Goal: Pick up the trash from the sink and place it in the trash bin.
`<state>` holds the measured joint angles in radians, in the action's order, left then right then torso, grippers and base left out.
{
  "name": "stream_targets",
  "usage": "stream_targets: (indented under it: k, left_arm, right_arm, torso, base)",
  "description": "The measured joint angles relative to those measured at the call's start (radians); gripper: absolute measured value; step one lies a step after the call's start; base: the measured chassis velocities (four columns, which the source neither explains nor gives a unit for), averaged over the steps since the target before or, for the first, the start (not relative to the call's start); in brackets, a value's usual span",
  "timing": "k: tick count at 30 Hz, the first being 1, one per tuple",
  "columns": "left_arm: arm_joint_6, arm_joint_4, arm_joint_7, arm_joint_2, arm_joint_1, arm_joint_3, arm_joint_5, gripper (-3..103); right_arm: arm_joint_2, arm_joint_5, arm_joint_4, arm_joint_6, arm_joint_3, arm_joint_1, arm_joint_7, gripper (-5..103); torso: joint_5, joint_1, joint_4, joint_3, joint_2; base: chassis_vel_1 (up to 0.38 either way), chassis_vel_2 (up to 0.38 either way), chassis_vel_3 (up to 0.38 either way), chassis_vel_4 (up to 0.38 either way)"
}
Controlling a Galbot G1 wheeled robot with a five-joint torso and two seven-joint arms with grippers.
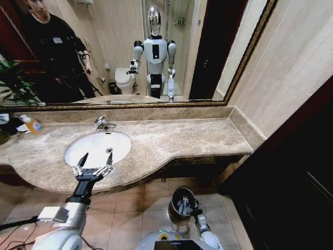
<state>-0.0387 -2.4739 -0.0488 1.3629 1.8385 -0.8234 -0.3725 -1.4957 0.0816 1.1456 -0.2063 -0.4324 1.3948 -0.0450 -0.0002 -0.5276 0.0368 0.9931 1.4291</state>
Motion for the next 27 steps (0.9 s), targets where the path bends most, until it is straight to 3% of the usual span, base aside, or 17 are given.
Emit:
stream_targets:
  k: [4, 18, 27]
  left_arm:
    - [0.0, 0.0, 0.0, 0.0, 0.0, 0.0, 0.0, 100]
    - [0.0, 0.0, 0.0, 0.0, 0.0, 0.0, 0.0, 100]
    - [0.0, 0.0, 0.0, 0.0, 0.0, 0.0, 0.0, 100]
  right_arm:
    - [-0.012, -0.005, 0.002, 0.002, 0.001, 0.0, -0.002, 98]
    - [-0.016, -0.032, 0.026, 0.006, 0.005, 0.009, -0.013, 100]
    - [0.02, -0.115, 0.127, 0.035, 0.0, 0.047, 0.038, 100]
  torso:
    - [0.0001, 0.0, 0.0, 0.0, 0.0]
    - [0.0001, 0.0, 0.0, 0.0, 0.0]
    - [0.0002, 0.0, 0.0, 0.0, 0.0]
  base:
    - [0.0, 0.0, 0.0, 0.0]
    - [0.0, 0.0, 0.0, 0.0]
    - [0.0, 0.0, 0.0, 0.0]
